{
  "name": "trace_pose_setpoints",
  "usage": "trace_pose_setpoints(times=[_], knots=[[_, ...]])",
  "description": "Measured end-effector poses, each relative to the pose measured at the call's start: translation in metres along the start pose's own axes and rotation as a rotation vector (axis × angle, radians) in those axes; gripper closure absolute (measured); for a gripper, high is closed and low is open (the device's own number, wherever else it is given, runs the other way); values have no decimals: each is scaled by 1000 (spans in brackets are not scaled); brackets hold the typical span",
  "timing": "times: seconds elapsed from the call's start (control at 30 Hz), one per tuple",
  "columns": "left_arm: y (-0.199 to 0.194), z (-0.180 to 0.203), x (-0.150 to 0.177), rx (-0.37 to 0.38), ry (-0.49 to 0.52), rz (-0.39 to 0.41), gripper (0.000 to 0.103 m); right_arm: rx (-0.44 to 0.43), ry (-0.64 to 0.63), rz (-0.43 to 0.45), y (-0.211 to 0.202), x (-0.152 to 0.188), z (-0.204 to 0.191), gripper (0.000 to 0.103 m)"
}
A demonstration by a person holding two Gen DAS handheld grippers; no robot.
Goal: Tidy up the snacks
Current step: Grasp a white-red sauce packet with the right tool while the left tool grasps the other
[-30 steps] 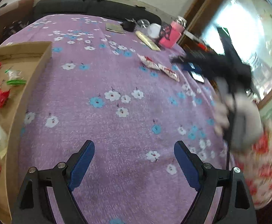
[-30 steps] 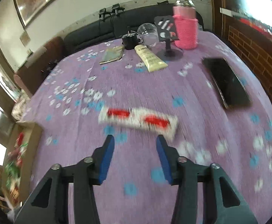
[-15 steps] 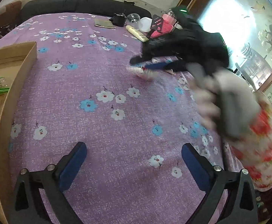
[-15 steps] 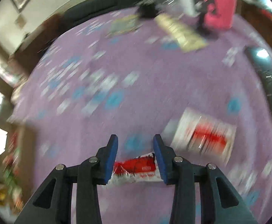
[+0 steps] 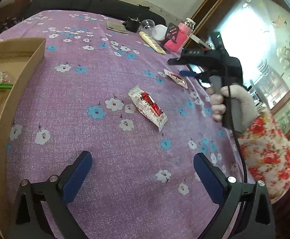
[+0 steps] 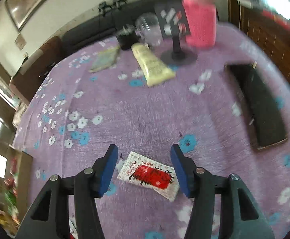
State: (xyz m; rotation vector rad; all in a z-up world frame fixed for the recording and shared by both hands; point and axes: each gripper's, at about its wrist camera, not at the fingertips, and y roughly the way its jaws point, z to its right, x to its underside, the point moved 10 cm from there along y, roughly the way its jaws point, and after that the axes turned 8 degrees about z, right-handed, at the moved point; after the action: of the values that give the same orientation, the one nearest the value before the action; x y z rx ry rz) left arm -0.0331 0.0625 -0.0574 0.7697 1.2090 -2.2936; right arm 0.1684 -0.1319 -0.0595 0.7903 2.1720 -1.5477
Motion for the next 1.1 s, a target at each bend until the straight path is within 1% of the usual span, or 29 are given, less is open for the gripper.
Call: trace_pose_setpoints(times=[0.07,0.13,0.27,0.3,0.33,0.4,0.43,0.47,0.5,0.53,0.63,0.73,0.8,0.87,0.93,1.0,1.03,1.1], knots=[[-1,0,0,12,-8,1,1,-19,17,-15,1,8,-1,49],[-2,0,0,15,-10,3,1,-25,-12,-25,-2,17,-8,49],[0,1,0,-5,3,3,1,-27,-99,-46,-11,37,-28,49],[1,1,-1,-10,3,4,1,2,-137,-38,-11,40,-31,49],[1,1,-1,-13,4,5,1,59,-189,-20,-10,41,-34,49],[1,2,-1,-16,7,6,1,110,-223,-1,-8,41,-35,49],[1,2,0,-19,9,6,1,137,-230,12,-7,40,-35,53],[1,2,0,-24,13,5,1,160,-237,23,-5,38,-34,68],[1,2,0,-30,16,5,1,181,-245,35,-5,37,-33,71],[2,2,0,-42,24,3,1,179,-233,44,-6,37,-32,71],[4,4,3,-85,53,-7,1,136,-174,49,-18,45,-26,74],[7,4,6,-135,83,-24,1,77,-134,62,-36,61,-23,74],[10,3,5,-155,73,-38,1,46,-122,81,-48,70,-23,74],[15,3,1,-146,45,-57,1,-2,-96,117,-60,77,-19,74],[26,7,-8,-110,0,-81,1,-18,-70,141,-65,80,-13,74],[36,9,-17,-99,-18,-78,3,-38,-16,139,-63,83,-2,74],[44,9,-24,-114,-14,-68,6,-69,24,135,-62,83,2,74],[59,8,-38,-161,17,-44,8,-90,56,133,-63,81,5,74]])
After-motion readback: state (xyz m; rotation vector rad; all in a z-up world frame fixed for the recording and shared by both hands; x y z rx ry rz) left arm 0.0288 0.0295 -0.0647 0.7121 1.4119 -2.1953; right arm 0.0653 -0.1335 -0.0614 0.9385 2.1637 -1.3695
